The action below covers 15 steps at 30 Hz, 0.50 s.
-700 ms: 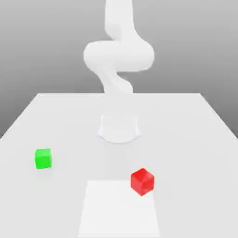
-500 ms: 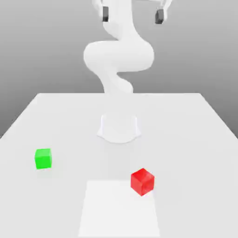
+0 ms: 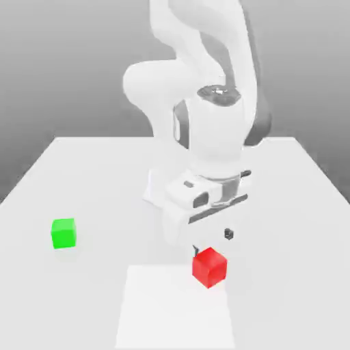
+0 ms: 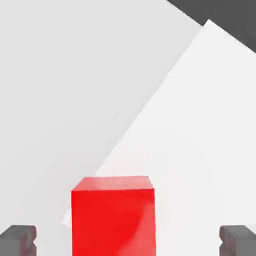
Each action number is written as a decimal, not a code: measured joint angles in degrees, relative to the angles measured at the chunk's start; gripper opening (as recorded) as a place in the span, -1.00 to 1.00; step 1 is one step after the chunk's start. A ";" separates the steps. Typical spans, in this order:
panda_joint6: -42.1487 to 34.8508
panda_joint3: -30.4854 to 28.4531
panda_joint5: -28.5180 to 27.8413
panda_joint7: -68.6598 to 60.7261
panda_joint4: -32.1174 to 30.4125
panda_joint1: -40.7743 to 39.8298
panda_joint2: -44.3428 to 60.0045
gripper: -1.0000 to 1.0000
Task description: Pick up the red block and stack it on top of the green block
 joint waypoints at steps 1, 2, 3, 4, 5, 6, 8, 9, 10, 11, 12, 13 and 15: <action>1.84 0.11 0.12 -0.14 0.23 -0.12 2.16 0.00; 3.63 0.16 0.17 -0.17 0.49 -0.17 4.28 0.00; 5.42 0.32 0.30 -0.29 0.76 -0.30 6.36 0.00; 6.48 0.42 0.33 -0.32 0.92 -0.40 7.58 -1.00; 6.48 0.42 0.33 -0.32 0.92 -0.40 7.58 -1.00; 6.47 0.42 0.32 -0.31 0.92 -0.41 7.58 -1.00; 6.43 0.43 0.24 -0.23 0.93 -0.43 7.58 -1.00; 6.40 0.43 0.19 -0.18 0.93 -0.45 7.58 -1.00; 6.94 0.50 0.18 -0.19 1.01 -0.51 8.20 -1.00; 6.33 0.50 0.13 -0.16 0.90 -0.53 7.47 -1.00; 5.13 0.47 0.05 -0.11 0.70 -0.51 6.07 -1.00; 3.64 0.41 -0.02 -0.07 0.46 -0.48 4.33 -1.00; 0.29 0.39 -0.18 0.04 -0.09 -0.50 0.44 -1.00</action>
